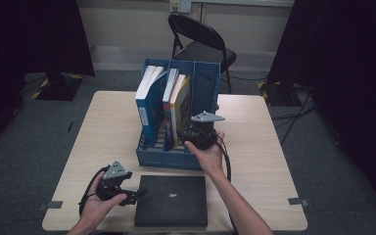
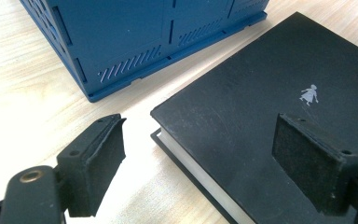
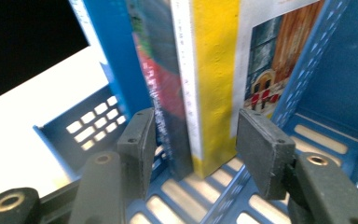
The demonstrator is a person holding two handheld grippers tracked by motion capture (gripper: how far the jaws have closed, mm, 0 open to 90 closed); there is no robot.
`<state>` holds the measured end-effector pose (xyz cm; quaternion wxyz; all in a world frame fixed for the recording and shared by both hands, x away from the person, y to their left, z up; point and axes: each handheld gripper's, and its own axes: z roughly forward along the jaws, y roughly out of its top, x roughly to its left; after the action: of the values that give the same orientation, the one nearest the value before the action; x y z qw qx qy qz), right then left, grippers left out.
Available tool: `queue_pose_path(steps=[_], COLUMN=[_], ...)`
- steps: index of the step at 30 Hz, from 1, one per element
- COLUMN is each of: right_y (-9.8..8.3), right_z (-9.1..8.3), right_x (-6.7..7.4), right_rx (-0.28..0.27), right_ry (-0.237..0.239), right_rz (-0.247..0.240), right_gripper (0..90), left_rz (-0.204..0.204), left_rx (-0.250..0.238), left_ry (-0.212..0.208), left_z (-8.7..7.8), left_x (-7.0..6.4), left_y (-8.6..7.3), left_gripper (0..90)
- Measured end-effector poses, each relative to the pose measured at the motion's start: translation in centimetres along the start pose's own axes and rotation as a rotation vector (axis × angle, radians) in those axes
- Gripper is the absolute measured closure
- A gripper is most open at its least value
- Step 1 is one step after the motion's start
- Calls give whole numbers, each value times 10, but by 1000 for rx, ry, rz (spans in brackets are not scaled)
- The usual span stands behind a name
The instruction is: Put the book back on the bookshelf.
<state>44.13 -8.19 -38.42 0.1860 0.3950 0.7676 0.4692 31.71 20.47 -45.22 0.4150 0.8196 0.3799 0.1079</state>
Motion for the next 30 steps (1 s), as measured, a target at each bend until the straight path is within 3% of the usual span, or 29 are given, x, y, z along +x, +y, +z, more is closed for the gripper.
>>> queue_pose_path(steps=[16,24,30], right_y=[-18,-36,-58], right_z=[-41,-67,-86], right_x=[6,10,15], right_rx=[-11,-15,12], right_ry=[31,49,52], right_rz=[-37,-47,-58], right_gripper=[455,467,466], left_rz=[-6,-5,2], left_rx=[5,9,22], left_ry=[5,9,6], left_z=[0,2,4], left_x=[0,1,1], left_y=[0,1,2], left_gripper=[167,200,197])
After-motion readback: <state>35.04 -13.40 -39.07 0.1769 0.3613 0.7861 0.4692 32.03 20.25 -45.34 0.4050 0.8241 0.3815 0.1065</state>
